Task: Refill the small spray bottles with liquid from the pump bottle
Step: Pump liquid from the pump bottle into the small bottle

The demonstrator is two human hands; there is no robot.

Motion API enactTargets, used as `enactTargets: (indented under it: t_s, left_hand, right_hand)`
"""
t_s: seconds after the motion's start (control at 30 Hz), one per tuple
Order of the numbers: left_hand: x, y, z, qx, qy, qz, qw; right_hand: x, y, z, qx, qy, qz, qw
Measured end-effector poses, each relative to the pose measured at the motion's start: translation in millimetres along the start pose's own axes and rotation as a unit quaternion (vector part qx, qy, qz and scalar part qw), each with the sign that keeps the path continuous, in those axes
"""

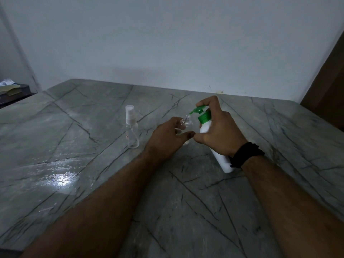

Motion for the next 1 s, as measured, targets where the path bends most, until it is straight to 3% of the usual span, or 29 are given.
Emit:
enactTargets:
  t_s: [1.0]
  left_hand:
    - [-0.2,-0.5,-1.8,-0.006,-0.001,0.001,1.000]
  right_hand:
    - [0.0,-1.9,1.8,0.002,0.000,0.015,1.000]
Point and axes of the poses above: each hand's wrist, its own x-axis away from the middle knuckle, its own y-axis out of the back of the hand, z = x × y, the point moved 7 cm from there along -x, towards the middle knuckle, and after that the axes turned 3 degrees about x, right-handed, at the moved point
